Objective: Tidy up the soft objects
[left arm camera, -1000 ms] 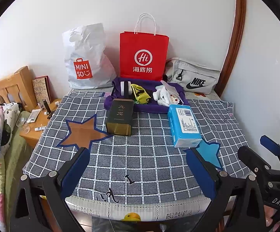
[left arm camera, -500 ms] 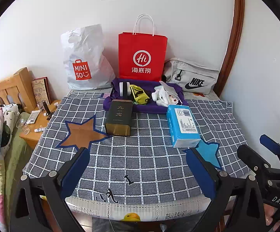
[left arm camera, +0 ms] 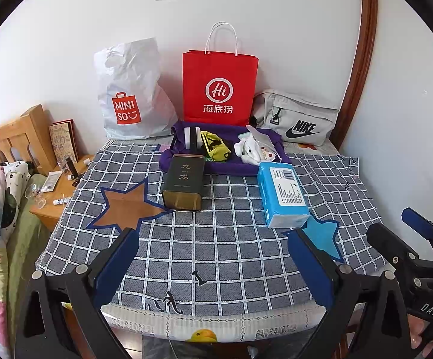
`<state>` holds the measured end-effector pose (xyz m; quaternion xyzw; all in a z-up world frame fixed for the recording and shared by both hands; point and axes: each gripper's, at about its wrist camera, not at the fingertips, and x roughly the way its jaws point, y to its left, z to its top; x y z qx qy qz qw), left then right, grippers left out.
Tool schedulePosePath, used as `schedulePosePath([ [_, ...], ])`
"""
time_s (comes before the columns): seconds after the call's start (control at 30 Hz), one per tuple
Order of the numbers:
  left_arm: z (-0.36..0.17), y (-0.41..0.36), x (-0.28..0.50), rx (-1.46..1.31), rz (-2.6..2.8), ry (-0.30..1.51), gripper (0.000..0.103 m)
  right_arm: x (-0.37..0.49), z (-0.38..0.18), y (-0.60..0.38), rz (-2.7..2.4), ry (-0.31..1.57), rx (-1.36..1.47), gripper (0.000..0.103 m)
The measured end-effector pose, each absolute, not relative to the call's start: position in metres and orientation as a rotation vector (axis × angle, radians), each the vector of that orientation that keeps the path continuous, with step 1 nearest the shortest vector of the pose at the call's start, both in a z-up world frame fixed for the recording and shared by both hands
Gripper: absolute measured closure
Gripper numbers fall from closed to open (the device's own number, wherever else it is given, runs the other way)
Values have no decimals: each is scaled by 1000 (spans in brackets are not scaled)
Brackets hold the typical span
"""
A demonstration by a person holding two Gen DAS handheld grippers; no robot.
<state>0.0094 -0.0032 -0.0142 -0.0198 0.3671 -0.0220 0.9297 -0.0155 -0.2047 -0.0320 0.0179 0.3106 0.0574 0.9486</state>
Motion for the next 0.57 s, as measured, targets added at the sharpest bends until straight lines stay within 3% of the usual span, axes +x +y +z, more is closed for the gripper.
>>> schedulePosePath([
  [0.57,-15,-1,13,-28,-56,756,2,-14,-34,-203,119,630,32,0],
])
